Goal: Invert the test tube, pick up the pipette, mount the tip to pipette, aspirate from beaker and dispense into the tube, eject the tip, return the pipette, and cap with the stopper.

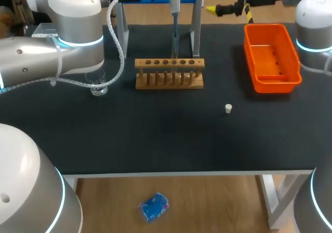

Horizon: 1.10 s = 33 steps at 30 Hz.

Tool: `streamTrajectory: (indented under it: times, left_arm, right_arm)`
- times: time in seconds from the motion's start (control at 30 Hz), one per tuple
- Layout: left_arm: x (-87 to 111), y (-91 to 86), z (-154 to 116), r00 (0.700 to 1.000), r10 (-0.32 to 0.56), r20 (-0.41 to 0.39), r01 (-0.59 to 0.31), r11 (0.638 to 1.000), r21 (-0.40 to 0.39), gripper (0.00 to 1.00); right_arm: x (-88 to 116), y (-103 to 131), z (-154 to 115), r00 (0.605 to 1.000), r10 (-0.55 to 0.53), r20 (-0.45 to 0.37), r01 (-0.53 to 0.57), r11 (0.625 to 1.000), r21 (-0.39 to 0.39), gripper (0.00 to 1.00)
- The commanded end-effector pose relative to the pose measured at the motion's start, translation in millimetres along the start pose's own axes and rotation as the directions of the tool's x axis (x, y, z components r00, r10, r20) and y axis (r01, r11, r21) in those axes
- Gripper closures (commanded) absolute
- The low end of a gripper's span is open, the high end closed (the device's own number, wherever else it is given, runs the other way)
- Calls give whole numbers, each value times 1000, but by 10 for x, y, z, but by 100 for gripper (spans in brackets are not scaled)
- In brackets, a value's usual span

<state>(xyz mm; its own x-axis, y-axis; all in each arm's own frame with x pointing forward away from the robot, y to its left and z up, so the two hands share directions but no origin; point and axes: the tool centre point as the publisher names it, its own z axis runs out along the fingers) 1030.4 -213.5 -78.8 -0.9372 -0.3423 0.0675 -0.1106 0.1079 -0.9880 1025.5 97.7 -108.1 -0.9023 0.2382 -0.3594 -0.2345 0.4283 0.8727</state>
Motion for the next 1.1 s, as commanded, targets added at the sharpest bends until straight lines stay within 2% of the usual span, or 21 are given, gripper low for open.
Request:
streamTrajectory:
  times: [0.03,0.13,0.63,1.03,1.07,1.1]
  left_arm:
    - [-5,0,-1,1000,0,-1,0,1000,2,100]
    - [-5,0,-1,1000,0,-1,0,1000,2,100]
    - [-5,0,-1,1000,0,-1,0,1000,2,100]
    - [-5,0,-1,1000,0,-1,0,1000,2,100]
    - [-5,0,-1,1000,0,-1,0,1000,2,100]
    - [-5,0,-1,1000,0,-1,0,1000,2,100]
  right_arm:
    - [-89,236,-46,1000,-27,2,27,1000,0,0]
    - [-178,425,-74,999,-49,11,49,999,17,0]
    - [-170,397,-92,999,-36,20,36,999,10,0]
    - [-543,875,-50,995,-83,-50,82,996,-23,0]
    - [-565,905,-40,995,-87,-54,86,996,-25,20]
    - [-594,947,-30,994,-97,-54,96,995,-27,48]
